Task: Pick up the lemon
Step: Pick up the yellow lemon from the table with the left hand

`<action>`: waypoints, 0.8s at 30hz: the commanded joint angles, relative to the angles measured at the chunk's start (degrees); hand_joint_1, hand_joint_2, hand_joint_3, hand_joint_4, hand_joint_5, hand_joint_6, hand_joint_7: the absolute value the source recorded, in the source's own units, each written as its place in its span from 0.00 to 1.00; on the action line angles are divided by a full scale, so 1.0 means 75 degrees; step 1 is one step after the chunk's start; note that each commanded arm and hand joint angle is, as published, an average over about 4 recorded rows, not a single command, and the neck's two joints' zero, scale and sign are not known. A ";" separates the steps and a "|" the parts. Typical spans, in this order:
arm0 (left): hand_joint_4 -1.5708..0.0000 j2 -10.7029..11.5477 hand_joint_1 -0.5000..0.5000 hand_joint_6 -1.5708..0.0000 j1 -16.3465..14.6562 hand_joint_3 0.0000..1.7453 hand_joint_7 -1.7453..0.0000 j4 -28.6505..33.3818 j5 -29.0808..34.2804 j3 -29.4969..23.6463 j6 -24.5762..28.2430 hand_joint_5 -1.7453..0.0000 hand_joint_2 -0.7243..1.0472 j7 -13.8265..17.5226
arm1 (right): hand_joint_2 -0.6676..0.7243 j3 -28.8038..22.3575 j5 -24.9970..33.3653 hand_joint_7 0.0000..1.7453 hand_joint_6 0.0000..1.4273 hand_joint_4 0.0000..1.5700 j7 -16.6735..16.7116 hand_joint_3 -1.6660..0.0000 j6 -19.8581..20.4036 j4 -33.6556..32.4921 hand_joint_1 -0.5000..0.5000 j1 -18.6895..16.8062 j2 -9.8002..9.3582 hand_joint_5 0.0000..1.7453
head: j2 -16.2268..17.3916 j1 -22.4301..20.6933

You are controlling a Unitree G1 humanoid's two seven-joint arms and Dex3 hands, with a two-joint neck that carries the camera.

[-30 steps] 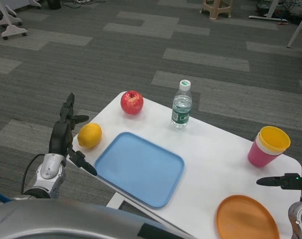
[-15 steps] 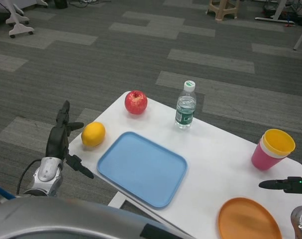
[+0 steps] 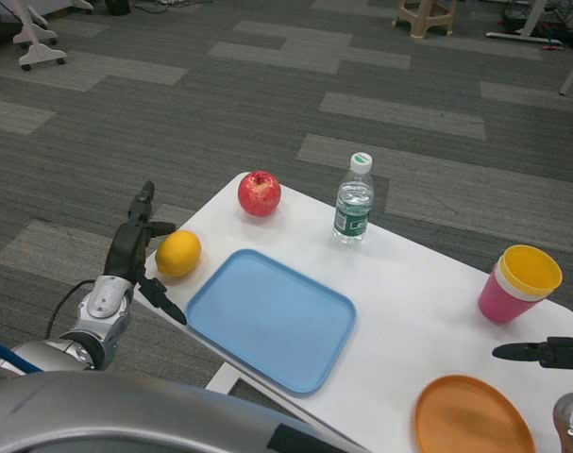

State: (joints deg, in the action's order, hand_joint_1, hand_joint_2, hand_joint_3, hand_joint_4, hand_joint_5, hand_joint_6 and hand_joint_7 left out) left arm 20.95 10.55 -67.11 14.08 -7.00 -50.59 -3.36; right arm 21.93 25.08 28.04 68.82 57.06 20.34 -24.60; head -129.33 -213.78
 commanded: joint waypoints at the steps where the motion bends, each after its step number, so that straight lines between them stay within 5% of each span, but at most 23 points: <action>1: 0.93 0.0172 0.00 1.00 0.0082 0.05 1.00 -0.0076 -0.0038 0.0054 0.0124 0.24 0.00 0.0038 | 0.91 -0.0024 0.0067 0.00 0.00 0.00 0.0023 1.00 0.0011 0.0016 0.08 0.0077 0.0005 0.00 | 0.0001 -0.0003; 24: 0.93 0.0494 0.00 1.00 0.0363 0.05 1.00 -0.0345 -0.0096 0.0365 0.1132 0.24 0.00 0.0460 | 0.91 0.0040 0.0078 0.00 0.00 0.00 0.0023 1.00 0.0011 0.0021 0.08 0.0077 -0.0001 0.00 | 0.0101 -0.0038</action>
State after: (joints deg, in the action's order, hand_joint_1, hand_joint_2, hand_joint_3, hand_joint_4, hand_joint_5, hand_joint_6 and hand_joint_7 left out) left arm 23.48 12.58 -69.47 13.95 -4.44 -42.77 -0.30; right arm 22.19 25.09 28.04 68.82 57.06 20.34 -24.60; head -128.61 -214.07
